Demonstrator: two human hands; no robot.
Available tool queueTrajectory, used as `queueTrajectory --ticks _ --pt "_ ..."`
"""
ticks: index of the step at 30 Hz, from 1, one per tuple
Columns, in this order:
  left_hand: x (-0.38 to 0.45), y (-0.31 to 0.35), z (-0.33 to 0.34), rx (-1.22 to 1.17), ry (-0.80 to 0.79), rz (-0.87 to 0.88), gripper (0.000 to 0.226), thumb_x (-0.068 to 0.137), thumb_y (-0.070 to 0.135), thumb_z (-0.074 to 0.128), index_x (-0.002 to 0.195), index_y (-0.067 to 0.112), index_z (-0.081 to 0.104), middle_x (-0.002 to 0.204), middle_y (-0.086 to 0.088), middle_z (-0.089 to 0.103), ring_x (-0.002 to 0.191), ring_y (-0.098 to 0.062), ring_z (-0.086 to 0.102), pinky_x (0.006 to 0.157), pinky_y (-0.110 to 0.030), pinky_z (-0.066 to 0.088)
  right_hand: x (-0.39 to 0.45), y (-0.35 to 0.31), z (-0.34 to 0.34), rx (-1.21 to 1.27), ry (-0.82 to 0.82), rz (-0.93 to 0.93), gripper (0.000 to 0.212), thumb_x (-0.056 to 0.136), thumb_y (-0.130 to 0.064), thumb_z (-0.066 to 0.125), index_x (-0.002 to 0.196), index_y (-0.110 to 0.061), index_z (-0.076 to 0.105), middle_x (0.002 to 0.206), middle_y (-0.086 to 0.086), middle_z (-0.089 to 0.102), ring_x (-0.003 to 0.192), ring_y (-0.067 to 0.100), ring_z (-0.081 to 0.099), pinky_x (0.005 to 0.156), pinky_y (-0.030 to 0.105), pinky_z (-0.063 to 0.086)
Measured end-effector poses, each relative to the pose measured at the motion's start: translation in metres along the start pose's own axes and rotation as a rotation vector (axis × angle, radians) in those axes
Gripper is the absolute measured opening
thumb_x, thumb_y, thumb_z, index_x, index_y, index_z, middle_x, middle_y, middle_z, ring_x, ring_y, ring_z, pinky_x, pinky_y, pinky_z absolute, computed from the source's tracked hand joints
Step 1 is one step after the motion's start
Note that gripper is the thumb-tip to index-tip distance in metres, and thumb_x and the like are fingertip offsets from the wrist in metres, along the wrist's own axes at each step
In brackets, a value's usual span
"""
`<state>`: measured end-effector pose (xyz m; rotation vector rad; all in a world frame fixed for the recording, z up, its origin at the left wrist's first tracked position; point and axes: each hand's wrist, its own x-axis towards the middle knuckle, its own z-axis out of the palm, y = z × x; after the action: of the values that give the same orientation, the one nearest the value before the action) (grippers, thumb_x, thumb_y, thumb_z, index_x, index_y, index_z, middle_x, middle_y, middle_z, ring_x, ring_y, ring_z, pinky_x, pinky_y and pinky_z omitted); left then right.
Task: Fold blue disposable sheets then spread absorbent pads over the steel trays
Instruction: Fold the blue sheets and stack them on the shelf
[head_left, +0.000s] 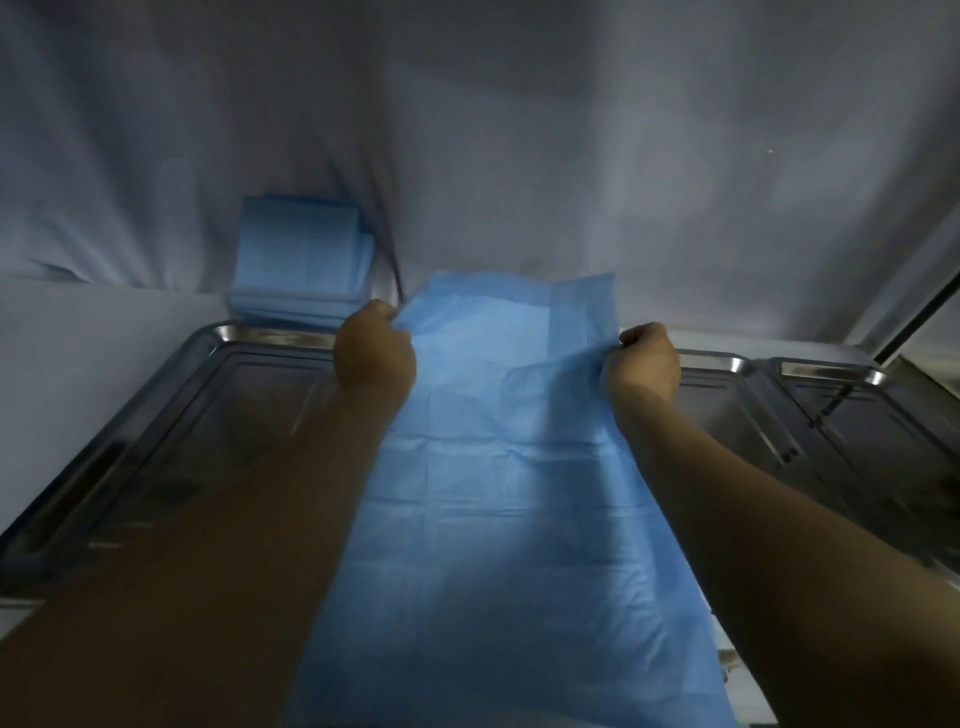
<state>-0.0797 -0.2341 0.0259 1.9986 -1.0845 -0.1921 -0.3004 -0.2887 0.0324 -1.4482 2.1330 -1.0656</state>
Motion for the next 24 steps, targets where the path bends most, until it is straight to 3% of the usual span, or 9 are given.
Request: queueTrajectory --ticks 2,5,7,10,13,15,18,20,24 --pt "-0.016 0.0 0.001 0.012 -0.012 0.04 0.045 0.084 0.007 0.06 0.127 0.008 0.048 0.13 -0.018 0.045 0.114 -0.036 0.05 0.093 -0.039 0.04 -0.012 0.002 -0.003 -0.045 -0.012 -0.023 0.029 0.09 -0.008 0.046 0.118 -0.009 0.053 0.123 0.014 0.057 0.115 0.033 0.053 0.09 0.034 0.042" --pt "-0.046 -0.001 0.009 0.094 -0.096 0.242 0.03 0.084 0.009 0.06 0.113 0.009 0.057 0.122 -0.014 0.047 0.11 -0.034 0.052 0.092 -0.04 0.042 -0.044 0.012 0.005 -0.112 -0.02 -0.218 0.027 0.089 -0.01 0.049 0.114 -0.013 0.059 0.123 0.013 0.052 0.113 0.031 0.053 0.089 0.035 0.043" --pt "-0.072 -0.003 0.012 0.222 -0.248 0.32 0.02 0.087 0.019 0.058 0.105 0.012 0.064 0.117 -0.011 0.052 0.112 -0.031 0.052 0.09 -0.04 0.047 -0.074 0.02 0.011 -0.113 -0.164 -0.395 0.026 0.089 -0.011 0.049 0.112 -0.014 0.063 0.121 0.012 0.054 0.112 0.029 0.054 0.089 0.035 0.043" --pt "-0.102 -0.017 0.005 0.419 -0.356 0.363 0.031 0.091 0.031 0.054 0.116 0.016 0.063 0.124 -0.007 0.052 0.121 -0.028 0.044 0.096 -0.039 0.045 -0.104 0.041 0.012 -0.319 -0.416 -0.613 0.032 0.093 -0.024 0.048 0.122 -0.019 0.061 0.131 0.007 0.051 0.122 0.027 0.049 0.099 0.035 0.04" --pt "-0.113 -0.038 -0.014 0.476 -0.37 0.398 0.028 0.092 0.025 0.051 0.115 0.015 0.063 0.122 -0.007 0.056 0.117 -0.029 0.046 0.096 -0.038 0.044 -0.1 0.058 -0.002 -0.569 -0.448 -0.461 0.04 0.096 -0.03 0.042 0.135 -0.027 0.048 0.147 0.0 0.037 0.134 0.023 0.038 0.111 0.037 0.03" --pt "-0.118 -0.046 -0.028 0.422 -0.354 0.401 0.025 0.087 0.02 0.054 0.106 0.011 0.068 0.117 -0.01 0.061 0.11 -0.032 0.053 0.095 -0.038 0.044 -0.101 0.059 -0.013 -0.543 -0.385 -0.318 0.042 0.096 -0.029 0.039 0.137 -0.023 0.046 0.148 0.004 0.035 0.134 0.027 0.037 0.111 0.039 0.032" --pt "-0.14 -0.042 -0.046 0.297 -0.378 0.428 0.03 0.086 0.024 0.051 0.103 0.008 0.071 0.116 -0.012 0.063 0.111 -0.033 0.055 0.095 -0.036 0.046 -0.13 0.05 -0.019 -0.489 -0.567 -0.602 0.043 0.092 -0.038 0.05 0.134 -0.029 0.051 0.148 0.001 0.037 0.136 0.023 0.036 0.11 0.036 0.035" --pt "-0.152 -0.045 -0.056 0.308 -0.463 0.391 0.025 0.088 0.018 0.055 0.107 0.011 0.071 0.119 -0.01 0.063 0.116 -0.029 0.055 0.097 -0.034 0.045 -0.149 0.053 -0.025 -0.554 -0.66 -0.556 0.044 0.089 -0.04 0.052 0.133 -0.036 0.05 0.149 -0.004 0.035 0.138 0.019 0.035 0.111 0.038 0.033" --pt "-0.17 -0.064 -0.077 0.211 -0.356 0.24 0.021 0.084 0.0 0.051 0.094 0.004 0.07 0.105 -0.014 0.065 0.104 -0.033 0.06 0.089 -0.038 0.048 -0.164 0.057 -0.046 -0.686 -0.457 -0.351 0.041 0.091 -0.021 0.049 0.132 -0.024 0.053 0.136 0.005 0.043 0.127 0.027 0.044 0.102 0.038 0.04"
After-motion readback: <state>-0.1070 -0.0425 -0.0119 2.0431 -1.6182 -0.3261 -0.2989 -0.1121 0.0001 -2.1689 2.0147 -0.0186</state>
